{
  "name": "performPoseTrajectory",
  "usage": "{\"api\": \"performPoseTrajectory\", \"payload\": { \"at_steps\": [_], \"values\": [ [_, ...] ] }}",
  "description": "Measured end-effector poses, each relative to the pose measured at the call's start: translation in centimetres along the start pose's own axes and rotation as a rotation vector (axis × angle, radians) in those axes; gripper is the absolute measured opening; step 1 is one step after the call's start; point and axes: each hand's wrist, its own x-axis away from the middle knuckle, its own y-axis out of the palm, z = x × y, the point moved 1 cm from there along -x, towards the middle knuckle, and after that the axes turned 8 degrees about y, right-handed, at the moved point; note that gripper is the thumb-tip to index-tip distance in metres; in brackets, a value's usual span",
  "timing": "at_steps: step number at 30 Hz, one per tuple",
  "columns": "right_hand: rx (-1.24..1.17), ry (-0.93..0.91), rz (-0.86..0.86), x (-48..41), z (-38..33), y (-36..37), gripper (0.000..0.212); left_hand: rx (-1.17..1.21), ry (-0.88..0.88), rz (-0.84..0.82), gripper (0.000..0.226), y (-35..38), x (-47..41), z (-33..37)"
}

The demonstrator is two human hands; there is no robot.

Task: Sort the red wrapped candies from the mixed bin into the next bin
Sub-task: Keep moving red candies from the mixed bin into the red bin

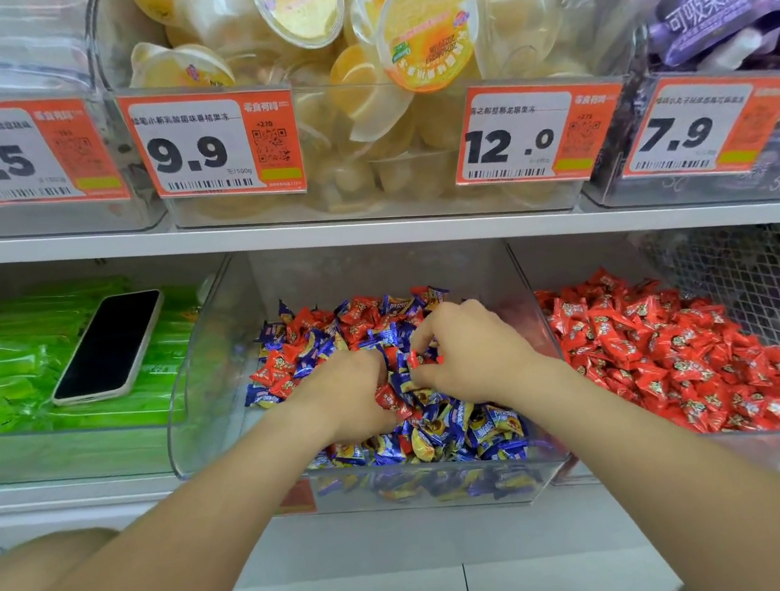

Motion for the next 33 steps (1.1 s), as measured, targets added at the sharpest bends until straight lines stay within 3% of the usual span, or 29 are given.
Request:
{"api": "performPoseTrajectory", "payload": {
  "at_steps": [3, 8, 11, 13, 16, 18, 20, 22, 26, 30, 33],
  "values": [
    [-0.132, 0.044, 0.012, -0.3, 0.0, -0.4, 0.035, -0.024, -0.002, -0.018, 0.031, 0.1, -0.2, -0.5],
    [-0.366, 0.093, 0.095, 0.6, -0.7, -2.2, 0.037, -0.07, 0.03, -0.11, 0.028, -0.1, 0.2, -1.0],
    [-0.505, 0.16, 0.049, 1.1, -1.1, -2.5, 0.029, 0.012, 0.014, -0.101, 0.02, -1.0, 0.9, -1.3],
    [-0.658, 0.185, -0.083, 1.6, -1.5, -2.5, 0.012, 0.094, 0.011, -0.037, 0.014, -2.1, 1.6, -1.4],
    [-0.719, 0.149, -0.161, 1.6, -1.7, -2.3, 0.025, 0.448, -0.084, 0.095, 0.011, -3.5, 2.6, -1.6],
    [-0.593, 0.106, -0.098, 1.2, -1.6, -2.0, 0.029, 0.836, -0.217, 0.102, 0.008, -3.7, 3.2, -1.6],
    [-0.43, 0.053, -0.021, 0.8, -1.5, -1.7, 0.033, 1.077, -0.299, 0.098, 0.012, -3.9, 3.8, -1.5],
    [-0.38, 0.005, -0.056, 0.7, -2.0, -1.4, 0.037, 1.195, -0.343, 0.098, 0.016, -4.0, 4.1, -1.5],
    [-0.521, -0.082, -0.237, 1.4, -3.7, -0.8, 0.029, 1.353, -0.328, 0.059, 0.021, -4.5, 4.4, -1.0],
    [-0.518, -0.18, 0.025, 1.6, -4.3, -0.8, 0.019, 1.517, -0.299, 0.081, 0.025, -5.2, 4.0, -1.4],
    [-0.646, -0.079, 0.15, 2.0, -4.5, -1.4, 0.014, 1.541, -0.295, 0.112, 0.024, -5.4, 3.9, -1.2]
  ]
}}
